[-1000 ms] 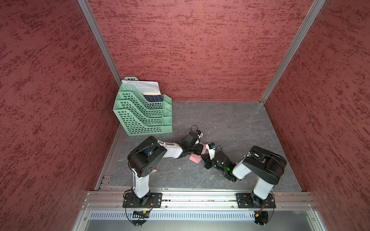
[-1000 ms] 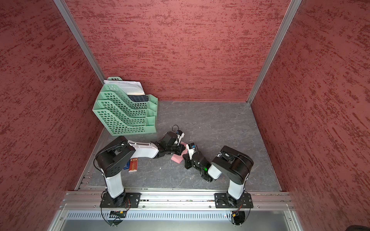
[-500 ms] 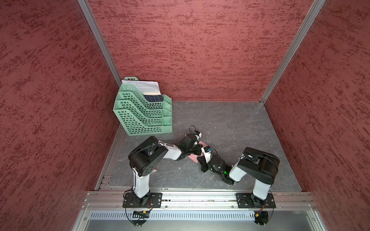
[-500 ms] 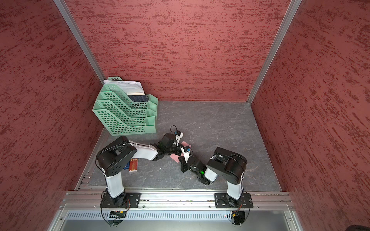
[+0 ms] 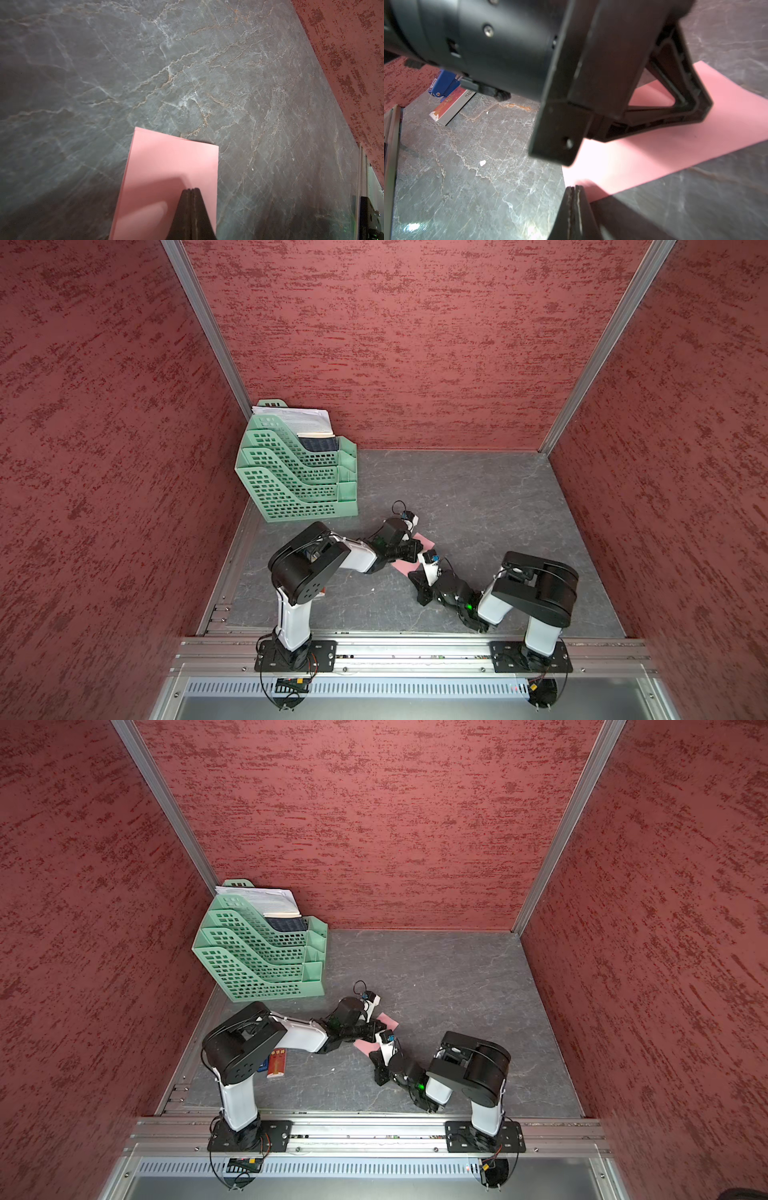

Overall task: Fold the square paper along the opposite sides
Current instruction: Smooth out the paper at the center of the board.

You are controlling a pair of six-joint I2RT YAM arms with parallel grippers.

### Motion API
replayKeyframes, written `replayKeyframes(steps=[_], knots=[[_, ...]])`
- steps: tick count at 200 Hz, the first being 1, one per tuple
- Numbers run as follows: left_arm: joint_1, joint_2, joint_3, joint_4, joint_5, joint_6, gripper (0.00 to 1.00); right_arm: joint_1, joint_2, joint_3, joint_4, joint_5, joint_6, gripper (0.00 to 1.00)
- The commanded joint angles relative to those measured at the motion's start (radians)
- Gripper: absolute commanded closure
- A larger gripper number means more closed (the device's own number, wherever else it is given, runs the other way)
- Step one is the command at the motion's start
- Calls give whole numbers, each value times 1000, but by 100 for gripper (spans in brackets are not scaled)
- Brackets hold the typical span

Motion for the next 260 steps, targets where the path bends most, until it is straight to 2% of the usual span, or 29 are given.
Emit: replayKeyframes(steps=[1,41,56,78,101,127,177,260], knots=[[15,129,-72,-317,-102,8,100,33,31,-34,-193,-49,15,100],[14,131,-72,-321,-101,9,100,40,-54,-56,-199,-52,6,100],[14,135,-70,-322,-98,9,100,39,-163,-69,-225,-35,-9,100],[14,134,-68,-328,-98,10,100,29,-355,-48,-381,24,-71,100],[14,135,-64,-332,-96,12,100,-62,-450,-46,-420,3,-107,100],[14,138,-62,-335,-94,12,100,-136,-395,-27,-380,-40,-137,100],[14,133,-65,-339,-91,12,100,-190,-241,38,-273,-94,-155,100],[13,142,-61,-343,-90,12,100,-199,-47,88,-166,-149,-146,100]])
